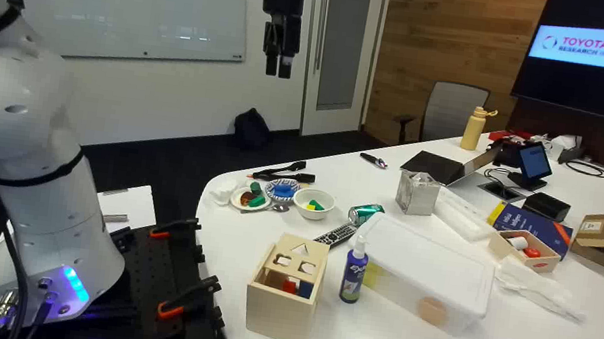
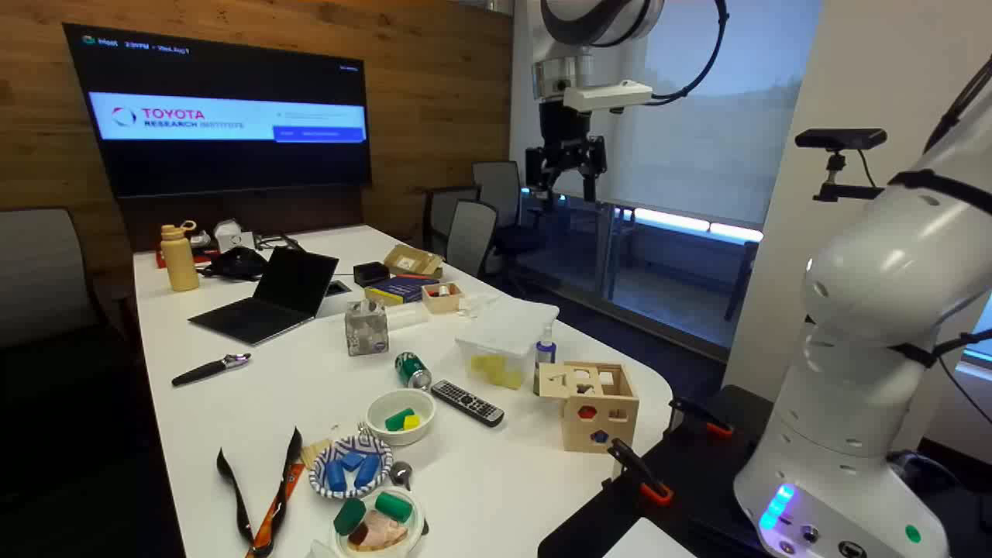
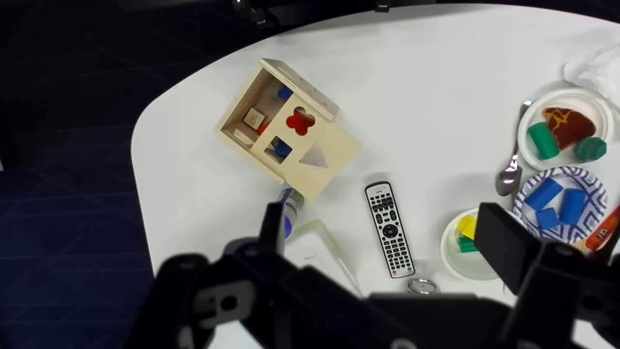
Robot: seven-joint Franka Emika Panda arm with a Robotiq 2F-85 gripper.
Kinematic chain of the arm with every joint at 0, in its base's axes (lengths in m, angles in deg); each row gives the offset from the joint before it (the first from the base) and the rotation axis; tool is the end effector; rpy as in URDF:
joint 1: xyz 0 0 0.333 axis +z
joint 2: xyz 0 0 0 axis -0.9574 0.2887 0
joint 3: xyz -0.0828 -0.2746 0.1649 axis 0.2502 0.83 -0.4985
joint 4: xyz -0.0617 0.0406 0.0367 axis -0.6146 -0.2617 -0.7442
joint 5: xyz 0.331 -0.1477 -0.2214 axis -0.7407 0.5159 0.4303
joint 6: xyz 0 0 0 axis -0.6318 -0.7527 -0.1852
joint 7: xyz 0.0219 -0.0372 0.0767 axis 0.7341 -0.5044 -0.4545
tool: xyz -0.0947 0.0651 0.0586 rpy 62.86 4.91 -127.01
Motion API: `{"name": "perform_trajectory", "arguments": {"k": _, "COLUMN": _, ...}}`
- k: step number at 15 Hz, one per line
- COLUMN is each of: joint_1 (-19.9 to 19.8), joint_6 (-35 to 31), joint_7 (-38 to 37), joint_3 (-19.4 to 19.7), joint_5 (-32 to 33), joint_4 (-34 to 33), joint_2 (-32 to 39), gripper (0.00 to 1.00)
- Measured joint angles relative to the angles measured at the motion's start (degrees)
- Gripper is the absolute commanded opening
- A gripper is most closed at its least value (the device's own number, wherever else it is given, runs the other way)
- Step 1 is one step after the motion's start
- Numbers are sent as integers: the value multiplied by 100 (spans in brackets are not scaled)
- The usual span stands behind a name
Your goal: Move the white bowl closer to the edge of the table
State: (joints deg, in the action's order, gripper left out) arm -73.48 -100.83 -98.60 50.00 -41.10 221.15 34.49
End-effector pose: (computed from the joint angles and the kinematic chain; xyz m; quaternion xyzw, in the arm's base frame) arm 0.4266 0.0656 0.4849 0.9958 -0.0573 -0.0320 0.0638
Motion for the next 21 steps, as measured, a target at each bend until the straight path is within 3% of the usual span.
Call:
{"name": "perform_trajectory", "arguments": {"k": 4, "joint_1": 6, "joint_6": -1, "joint_7": 0, "joint_3": 6, "joint_5": 0, "joint_4": 0, "joint_2": 0, "gripper": 100}}
{"name": "perform_trajectory", "arguments": {"k": 7, "joint_1": -2, "joint_6": -933, "joint_7": -377, "joint_3": 89, "joint_5": -295, "joint_4": 68, "joint_2": 428, "gripper": 100}}
{"name": "perform_trajectory", "arguments": {"k": 10, "joint_1": 15, "joint_6": -1889, "joint_7": -605, "joint_3": 121, "joint_5": -777, "joint_4": -5, "joint_2": 1514, "gripper": 100}}
{"name": "perform_trajectory", "arguments": {"k": 13, "joint_1": 132, "joint_6": -2291, "joint_7": -709, "joint_3": 124, "joint_5": -1254, "joint_4": -348, "joint_2": 2734, "gripper": 100}}
{"name": "perform_trajectory", "arguments": {"k": 21, "joint_1": 536, "joint_6": -3536, "joint_7": -781, "joint_3": 166, "joint_5": -1966, "joint_4": -2098, "joint_2": 5972, "gripper": 100}}
